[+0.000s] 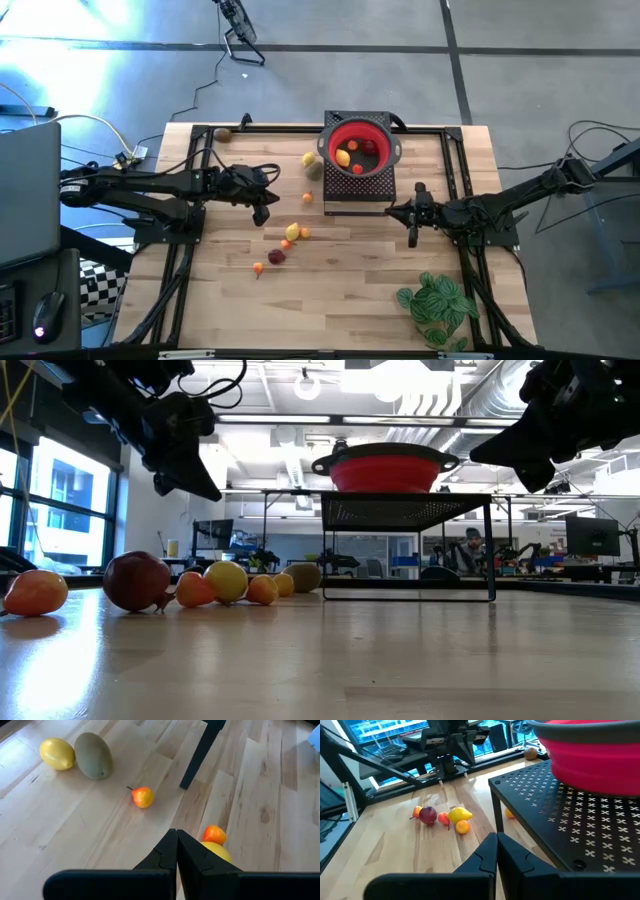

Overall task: Pick & Place Fruit
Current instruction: Put the bottom yellow lemon into the red strainer bowl on the shelf

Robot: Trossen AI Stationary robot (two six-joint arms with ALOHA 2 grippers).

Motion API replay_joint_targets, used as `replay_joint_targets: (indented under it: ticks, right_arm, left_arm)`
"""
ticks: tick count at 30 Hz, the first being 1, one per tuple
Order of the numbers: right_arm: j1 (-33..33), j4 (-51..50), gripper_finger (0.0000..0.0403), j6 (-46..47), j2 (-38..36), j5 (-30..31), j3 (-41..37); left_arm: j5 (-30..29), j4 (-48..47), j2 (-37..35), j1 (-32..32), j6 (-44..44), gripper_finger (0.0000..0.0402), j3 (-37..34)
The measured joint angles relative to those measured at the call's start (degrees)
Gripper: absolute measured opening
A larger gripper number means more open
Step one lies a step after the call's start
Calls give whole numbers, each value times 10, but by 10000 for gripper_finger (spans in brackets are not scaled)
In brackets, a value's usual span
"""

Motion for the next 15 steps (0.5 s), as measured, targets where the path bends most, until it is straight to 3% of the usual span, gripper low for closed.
replay_joint_targets:
  ticks: [15]
  right_arm:
    - [0,0,2,31,0,1,0]
  left_arm:
    - [1,0,0,0,0,0,0]
